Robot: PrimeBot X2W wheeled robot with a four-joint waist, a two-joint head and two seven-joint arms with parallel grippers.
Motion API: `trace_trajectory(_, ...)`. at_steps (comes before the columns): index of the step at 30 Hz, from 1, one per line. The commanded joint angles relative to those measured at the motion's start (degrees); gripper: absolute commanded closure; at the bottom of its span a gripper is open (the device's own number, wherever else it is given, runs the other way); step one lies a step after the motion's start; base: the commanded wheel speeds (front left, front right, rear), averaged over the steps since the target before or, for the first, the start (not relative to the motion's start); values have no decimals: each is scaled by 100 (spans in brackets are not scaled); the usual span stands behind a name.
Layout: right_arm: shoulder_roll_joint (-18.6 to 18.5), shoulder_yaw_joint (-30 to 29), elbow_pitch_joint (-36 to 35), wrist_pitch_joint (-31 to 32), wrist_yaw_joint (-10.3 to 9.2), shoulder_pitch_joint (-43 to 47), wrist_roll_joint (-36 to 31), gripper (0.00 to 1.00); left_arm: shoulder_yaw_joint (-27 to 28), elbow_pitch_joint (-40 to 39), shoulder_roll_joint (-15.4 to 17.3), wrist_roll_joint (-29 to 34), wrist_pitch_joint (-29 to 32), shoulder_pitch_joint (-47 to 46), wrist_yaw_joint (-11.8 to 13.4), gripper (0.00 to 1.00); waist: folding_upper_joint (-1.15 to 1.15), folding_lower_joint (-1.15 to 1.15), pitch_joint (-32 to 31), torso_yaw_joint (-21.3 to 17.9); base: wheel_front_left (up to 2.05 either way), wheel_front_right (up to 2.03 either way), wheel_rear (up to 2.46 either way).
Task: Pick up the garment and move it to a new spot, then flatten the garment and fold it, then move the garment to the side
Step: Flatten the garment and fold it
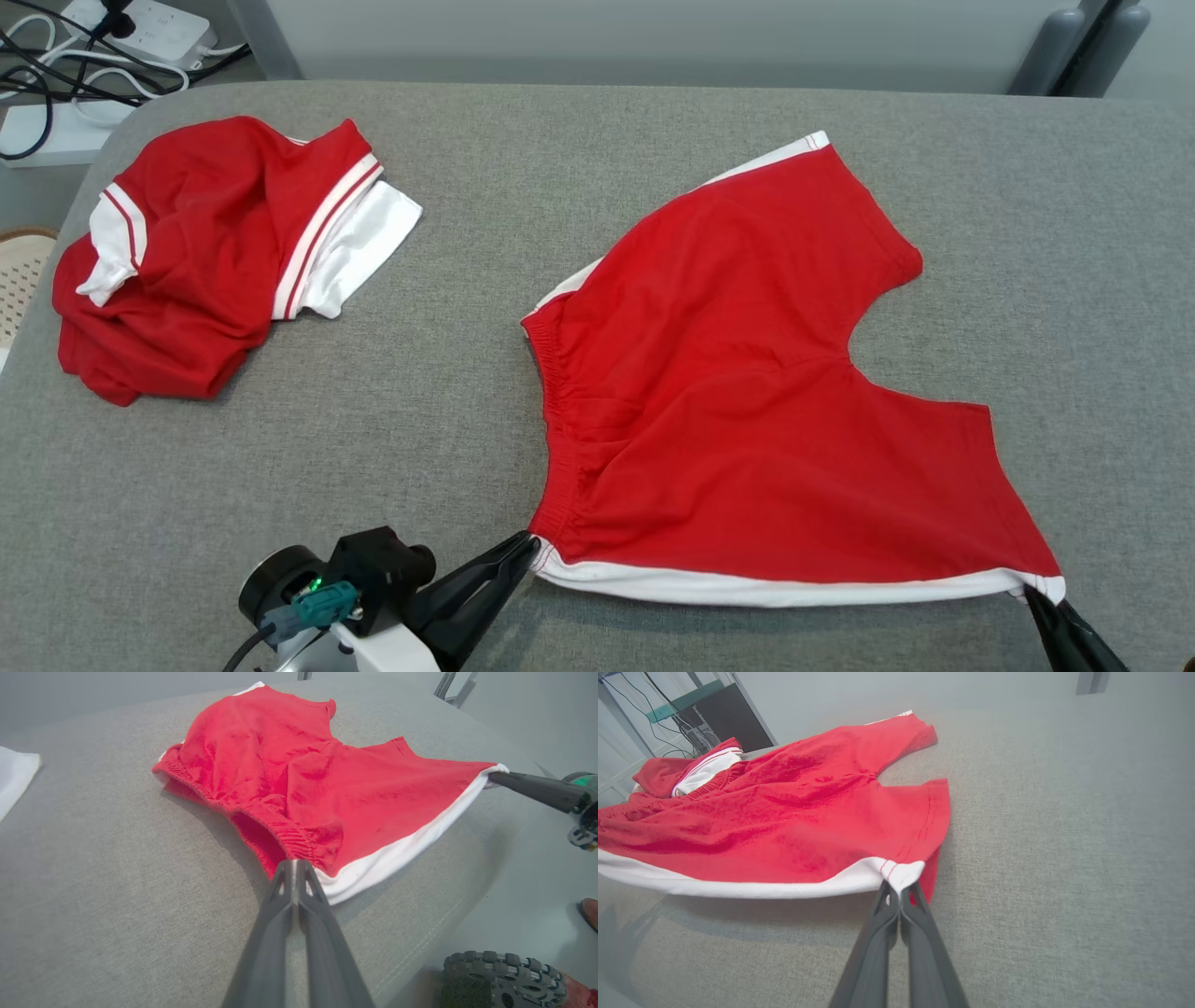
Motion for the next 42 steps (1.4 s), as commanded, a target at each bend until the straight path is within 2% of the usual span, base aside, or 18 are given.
trace_trajectory(1, -168, -40, -195, -78, 0, -62, -84, 100, 284, -193, 98, -27, -121, -222, -39, 100, 0, 0, -31, -7, 0, 0, 0)
trace_trajectory(7, -100, -357, -171, 89, 0, -516, -484, 100, 383, -56, -48, -145, -320, -467, -134, 100, 0, 0, -31, -62, 0, 0, 0)
trace_trajectory(13, 61, -325, 276, 441, 0, -1652, -838, 100, 443, 575, -310, -158, -682, -985, -320, 100, 0, 0, 107, -80, 0, 0, 0)
trace_trajectory(24, 335, 116, 2238, 365, 0, -4074, -1219, 100, 568, 2259, -900, -15, -1668, -2278, -528, 100, 0, 0, 539, 103, 0, 0, 0)
trace_trajectory(25, 335, 116, 2238, 365, 0, -4074, -1219, 100, 568, 2259, -900, -15, -1668, -2278, -528, 100, 0, 0, 539, 103, 0, 0, 0)
trace_trajectory(30, 394, 208, 3186, 205, 0, -5062, -1353, 100, 493, 2995, -1164, 9, -2012, -2816, -598, 100, 0, 0, 730, 220, 0, 0, 0)
trace_trajectory(42, 439, 949, 4992, 15, 0, -6932, -1434, 100, 234, 4417, -1694, 1, -2458, -3841, -668, 100, 0, 0, 1163, 560, 0, 0, 0)
